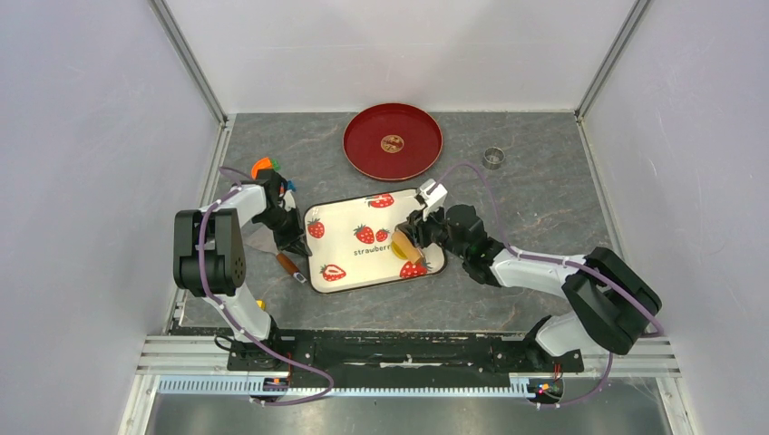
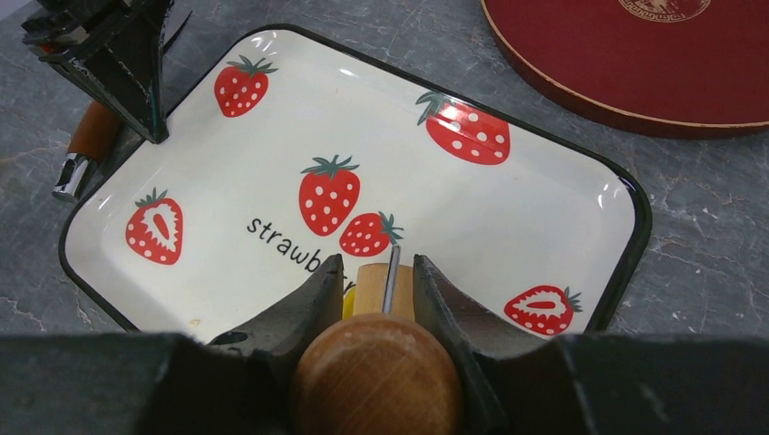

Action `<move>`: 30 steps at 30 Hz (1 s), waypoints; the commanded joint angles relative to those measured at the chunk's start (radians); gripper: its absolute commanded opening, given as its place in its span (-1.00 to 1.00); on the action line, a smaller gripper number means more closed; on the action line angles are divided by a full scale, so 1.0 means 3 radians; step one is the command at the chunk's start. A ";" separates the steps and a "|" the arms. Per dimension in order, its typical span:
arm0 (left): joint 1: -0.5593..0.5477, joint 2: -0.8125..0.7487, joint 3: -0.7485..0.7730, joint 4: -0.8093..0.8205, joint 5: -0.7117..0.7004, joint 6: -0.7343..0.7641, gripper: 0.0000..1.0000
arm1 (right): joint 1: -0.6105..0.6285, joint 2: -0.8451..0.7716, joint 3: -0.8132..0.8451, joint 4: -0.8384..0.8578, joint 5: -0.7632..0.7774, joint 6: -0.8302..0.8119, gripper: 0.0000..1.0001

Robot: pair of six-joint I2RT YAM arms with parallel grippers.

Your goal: Roll out the dumpling wrappers from the dough

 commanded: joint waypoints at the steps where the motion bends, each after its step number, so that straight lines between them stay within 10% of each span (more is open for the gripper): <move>1: -0.0030 0.0064 -0.0013 -0.0005 -0.0330 0.0134 -0.96 | -0.0005 0.0493 -0.0392 -0.1434 -0.0163 -0.0018 -1.00; 30: -0.0050 -0.0116 -0.0183 0.0073 -0.0012 -0.0146 -0.96 | -0.0001 0.0752 -0.0521 -0.1424 -0.0105 0.0521 -1.00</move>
